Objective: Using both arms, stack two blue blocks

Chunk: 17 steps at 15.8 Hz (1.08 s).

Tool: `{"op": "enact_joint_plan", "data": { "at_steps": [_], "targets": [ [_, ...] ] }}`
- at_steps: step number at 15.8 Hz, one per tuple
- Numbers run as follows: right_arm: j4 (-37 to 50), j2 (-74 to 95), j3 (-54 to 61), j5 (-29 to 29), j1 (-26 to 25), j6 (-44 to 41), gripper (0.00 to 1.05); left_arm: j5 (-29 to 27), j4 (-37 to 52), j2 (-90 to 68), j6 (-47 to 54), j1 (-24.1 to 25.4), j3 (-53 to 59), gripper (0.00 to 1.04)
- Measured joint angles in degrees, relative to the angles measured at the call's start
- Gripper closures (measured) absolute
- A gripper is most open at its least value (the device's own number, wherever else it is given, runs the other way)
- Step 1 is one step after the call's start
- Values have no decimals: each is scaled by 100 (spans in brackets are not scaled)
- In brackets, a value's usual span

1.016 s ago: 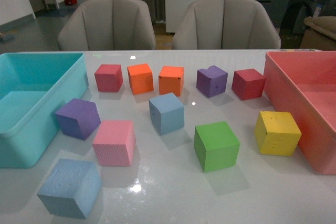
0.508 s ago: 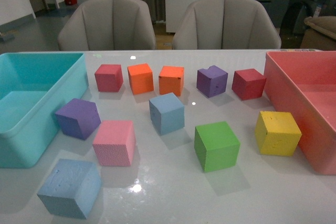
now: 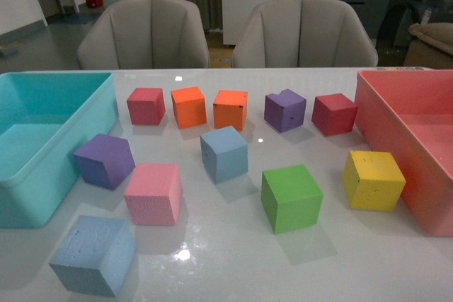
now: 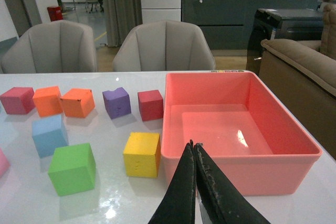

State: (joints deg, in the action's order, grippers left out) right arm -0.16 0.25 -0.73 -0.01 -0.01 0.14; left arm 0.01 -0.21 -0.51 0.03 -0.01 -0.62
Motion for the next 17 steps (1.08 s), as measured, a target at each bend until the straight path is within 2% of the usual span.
{"op": "enact_joint_plan", "data": {
  "at_steps": [8,10,11,12,13,14,15,17],
  "targets": [
    [-4,0,0,0,0,-4,101,-2,2,0,0,0,0,7],
    [-2,0,0,0,0,-2,73,-2,2,0,0,0,0,7],
    [-2,0,0,0,0,-2,62,-2,4,0,0,0,0,7],
    [-2,0,0,0,0,-2,45,-2,4,0,0,0,0,7],
    [-2,0,0,0,0,-2,7,-2,2,0,0,0,0,7],
    [-4,0,0,0,0,-2,6,289,-863,-282,72,44,-273,7],
    [0,0,0,-2,0,0,6,339,-1296,-848,118,-48,-562,7],
    [-4,0,0,-2,0,-2,6,299,-1075,-1078,151,-199,-581,7]
  ]
}}
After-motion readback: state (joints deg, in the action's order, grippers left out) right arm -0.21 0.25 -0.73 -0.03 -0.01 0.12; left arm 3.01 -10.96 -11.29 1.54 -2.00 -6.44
